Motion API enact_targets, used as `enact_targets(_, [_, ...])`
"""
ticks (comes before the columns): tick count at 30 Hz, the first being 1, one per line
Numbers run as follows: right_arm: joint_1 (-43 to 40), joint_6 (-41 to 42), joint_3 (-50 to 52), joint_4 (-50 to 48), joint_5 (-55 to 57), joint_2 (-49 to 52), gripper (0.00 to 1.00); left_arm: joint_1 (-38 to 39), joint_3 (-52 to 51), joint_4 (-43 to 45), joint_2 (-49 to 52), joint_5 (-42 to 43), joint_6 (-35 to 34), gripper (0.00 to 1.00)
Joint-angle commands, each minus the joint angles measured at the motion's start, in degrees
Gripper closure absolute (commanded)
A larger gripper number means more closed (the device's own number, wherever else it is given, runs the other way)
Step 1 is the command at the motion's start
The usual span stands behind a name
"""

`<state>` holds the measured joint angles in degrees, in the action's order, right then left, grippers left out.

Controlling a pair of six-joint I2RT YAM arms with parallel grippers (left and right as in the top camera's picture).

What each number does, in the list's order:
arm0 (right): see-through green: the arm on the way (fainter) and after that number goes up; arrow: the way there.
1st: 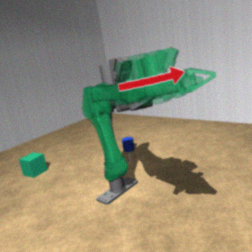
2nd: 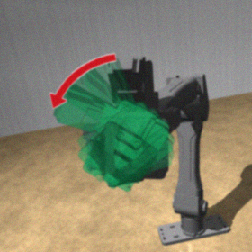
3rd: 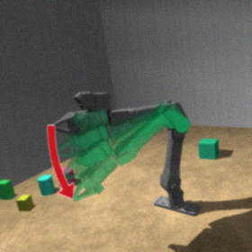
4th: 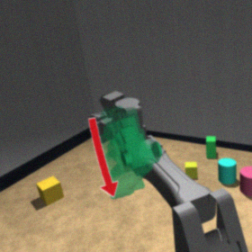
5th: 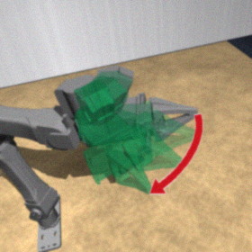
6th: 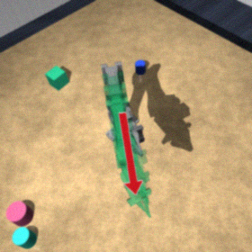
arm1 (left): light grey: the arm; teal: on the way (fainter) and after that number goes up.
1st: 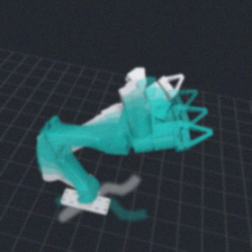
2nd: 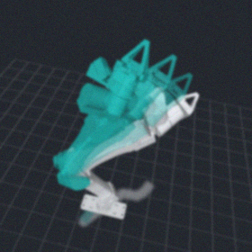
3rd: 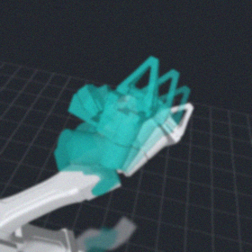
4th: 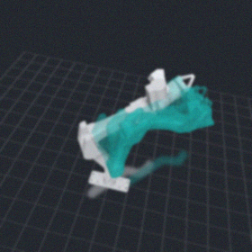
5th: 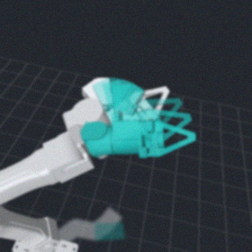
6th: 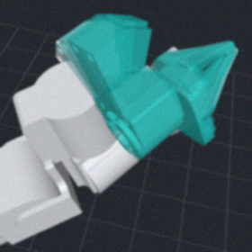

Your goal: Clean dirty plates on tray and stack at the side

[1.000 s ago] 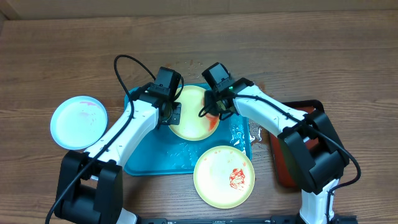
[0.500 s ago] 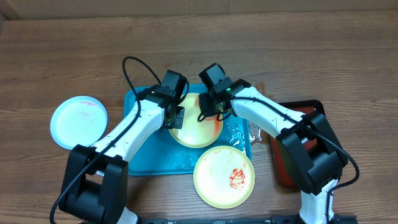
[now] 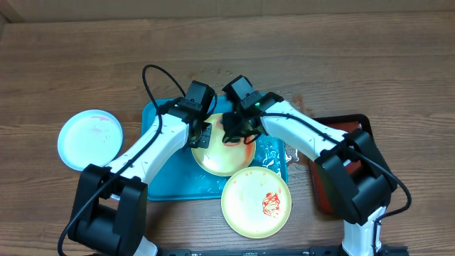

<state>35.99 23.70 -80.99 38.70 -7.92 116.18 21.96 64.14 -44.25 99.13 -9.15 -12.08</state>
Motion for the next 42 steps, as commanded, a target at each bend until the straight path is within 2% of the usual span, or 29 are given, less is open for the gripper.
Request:
enact_targets(1, [-2.7,-0.7,-3.3,3.0,10.1,-5.5,0.96,0.6,-0.1,0.0,0.6,-0.4,-0.2,0.96])
enact_targets(4, [-3.2,-1.4,-5.1,6.3,14.5,-8.2,0.96,0.5,-0.1,-0.1,0.6,-0.4,-0.7,0.95])
enact_targets(10, [-3.1,-3.1,-8.9,11.9,16.1,-9.5,0.96,0.5,-0.1,-0.1,0.6,-1.0,-0.9,0.96])
enact_targets(15, [-4.0,-0.8,-13.9,23.1,27.3,-9.6,0.96,0.5,0.0,-2.2,0.6,-5.4,-1.8,0.96])
enact_targets(19, [-7.3,8.3,-19.1,38.4,33.8,-9.6,0.96,0.5,1.8,-5.8,0.0,-7.0,-2.3,0.96])
enact_targets(22, [-10.5,12.5,-19.3,45.9,33.3,-9.6,0.96,0.5,4.6,-8.8,-0.7,-9.5,-3.1,0.96])
enact_targets(25, [-13.9,13.4,-19.1,49.4,31.8,-9.6,0.96,0.5,11.3,-15.6,-1.5,-14.0,-3.4,0.96])
enact_targets(30, [-17.9,13.4,-15.5,50.1,27.7,-9.6,0.96,0.6,24.0,-29.6,-1.8,-24.2,-6.7,0.96])
enact_targets(35, [-19.5,13.8,-7.4,47.3,26.2,-9.6,0.96,2.5,32.6,-36.1,-1.8,-31.7,-7.6,0.96])
enact_targets(38, [-19.5,13.9,-2.2,43.5,23.7,-9.6,0.96,6.5,35.7,-38.2,-1.8,-38.2,-7.3,0.96])
enact_targets(42, [-19.9,13.8,3.8,40.0,23.2,-9.6,0.96,16.0,36.1,-39.7,-1.7,-48.7,-5.0,0.96])
